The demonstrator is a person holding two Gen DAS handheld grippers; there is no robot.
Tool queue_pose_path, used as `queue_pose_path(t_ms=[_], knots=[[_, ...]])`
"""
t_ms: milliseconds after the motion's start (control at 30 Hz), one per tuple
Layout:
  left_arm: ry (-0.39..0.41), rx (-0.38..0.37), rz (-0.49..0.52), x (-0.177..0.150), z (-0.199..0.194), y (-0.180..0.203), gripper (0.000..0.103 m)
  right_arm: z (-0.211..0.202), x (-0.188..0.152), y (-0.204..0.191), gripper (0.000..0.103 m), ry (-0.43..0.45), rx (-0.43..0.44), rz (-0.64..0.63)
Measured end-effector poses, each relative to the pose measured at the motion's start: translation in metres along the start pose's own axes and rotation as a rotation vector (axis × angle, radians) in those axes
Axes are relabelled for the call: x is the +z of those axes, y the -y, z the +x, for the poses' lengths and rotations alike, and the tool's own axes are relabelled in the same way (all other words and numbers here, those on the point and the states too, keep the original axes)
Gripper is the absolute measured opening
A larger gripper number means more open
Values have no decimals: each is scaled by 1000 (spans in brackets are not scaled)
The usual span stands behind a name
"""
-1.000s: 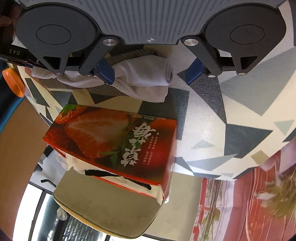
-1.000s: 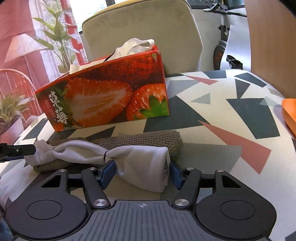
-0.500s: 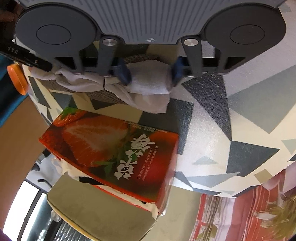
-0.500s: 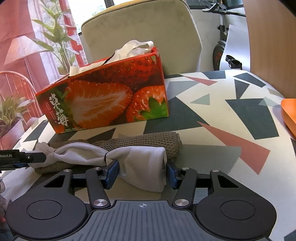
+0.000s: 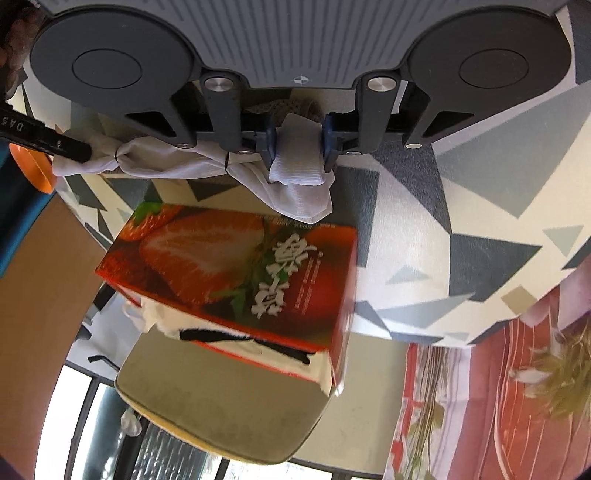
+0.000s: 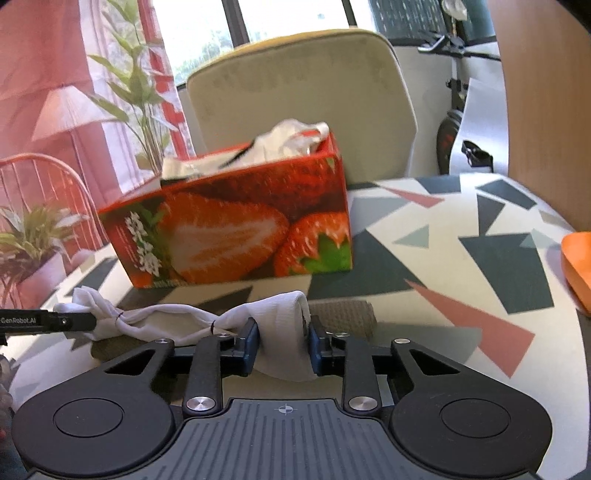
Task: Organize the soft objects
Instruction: 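Lift the white sock with both grippers and carry it into the box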
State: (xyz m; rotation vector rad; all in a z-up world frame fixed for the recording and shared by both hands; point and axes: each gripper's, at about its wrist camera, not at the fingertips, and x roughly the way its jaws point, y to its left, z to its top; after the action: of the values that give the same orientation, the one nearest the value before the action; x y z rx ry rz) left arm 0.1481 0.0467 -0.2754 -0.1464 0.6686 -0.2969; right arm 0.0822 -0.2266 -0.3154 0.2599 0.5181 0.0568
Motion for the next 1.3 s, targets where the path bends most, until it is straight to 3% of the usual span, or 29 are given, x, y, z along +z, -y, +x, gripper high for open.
queue_pose_path(t_ms=[233, 400, 567, 800, 933, 1067, 1300], knots=[[54, 8, -14, 5, -10, 0, 23, -11, 11, -8, 19, 58, 71, 6], [88, -39, 17, 21, -19, 7, 23, -14, 25, -12, 17, 89, 90, 17], [172, -67, 28, 62, -37, 15, 22, -19, 64, -16, 16, 168, 136, 31], [181, -93, 42, 124, -29, 29, 22, -6, 136, -26, 16, 221, 172, -15], [134, -91, 69, 145, -6, 36, 22, 16, 167, -27, 15, 191, 171, -46], [58, -72, 81, 156, 22, 36, 22, 46, 185, -28, 15, 104, 142, -87], [-110, -83, 29, 156, 75, 31, 22, 93, 187, -26, 15, -79, 56, -112]])
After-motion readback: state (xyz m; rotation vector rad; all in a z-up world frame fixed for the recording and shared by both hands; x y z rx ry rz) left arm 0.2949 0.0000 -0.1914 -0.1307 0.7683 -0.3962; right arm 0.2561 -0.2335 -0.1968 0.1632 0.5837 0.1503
